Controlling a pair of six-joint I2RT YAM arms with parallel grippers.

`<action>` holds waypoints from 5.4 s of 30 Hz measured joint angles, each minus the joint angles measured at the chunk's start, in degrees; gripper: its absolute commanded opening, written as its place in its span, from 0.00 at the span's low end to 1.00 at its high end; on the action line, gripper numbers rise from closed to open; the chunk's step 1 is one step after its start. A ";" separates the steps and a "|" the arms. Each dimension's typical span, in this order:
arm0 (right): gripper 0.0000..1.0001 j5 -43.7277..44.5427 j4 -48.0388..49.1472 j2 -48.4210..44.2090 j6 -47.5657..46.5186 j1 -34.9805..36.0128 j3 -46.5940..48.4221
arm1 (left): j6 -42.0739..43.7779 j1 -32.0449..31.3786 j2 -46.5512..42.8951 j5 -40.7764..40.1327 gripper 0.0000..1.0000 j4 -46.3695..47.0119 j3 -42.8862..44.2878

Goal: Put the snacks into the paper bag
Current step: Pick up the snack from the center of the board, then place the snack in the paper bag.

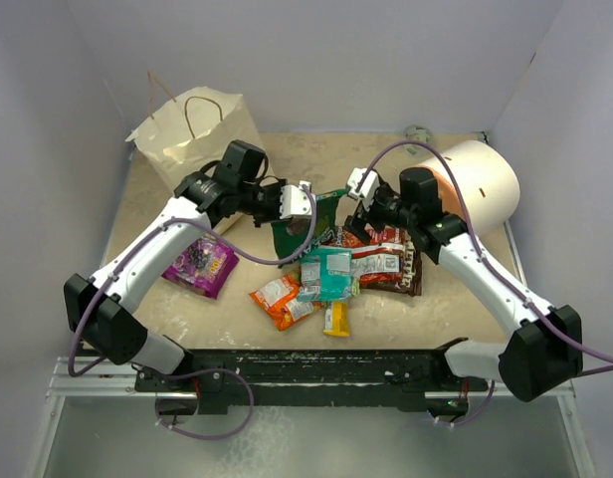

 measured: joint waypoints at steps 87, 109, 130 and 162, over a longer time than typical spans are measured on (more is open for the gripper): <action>0.71 -5.49 -1.25 -7.69 1.38 -6.21 1.79 | -22.93 1.68 -5.68 -0.74 0.00 -2.82 7.93; 0.72 -8.48 -0.35 -7.91 2.43 -9.49 1.70 | -28.92 21.33 -8.94 -26.45 0.00 -16.68 46.49; 0.73 -9.70 -0.04 -5.29 2.36 -9.49 1.01 | -12.90 22.38 4.70 -55.25 0.00 -1.36 54.69; 0.74 -9.75 -0.04 -4.66 1.88 -9.49 0.81 | -7.32 22.38 17.18 -51.63 0.00 9.05 56.19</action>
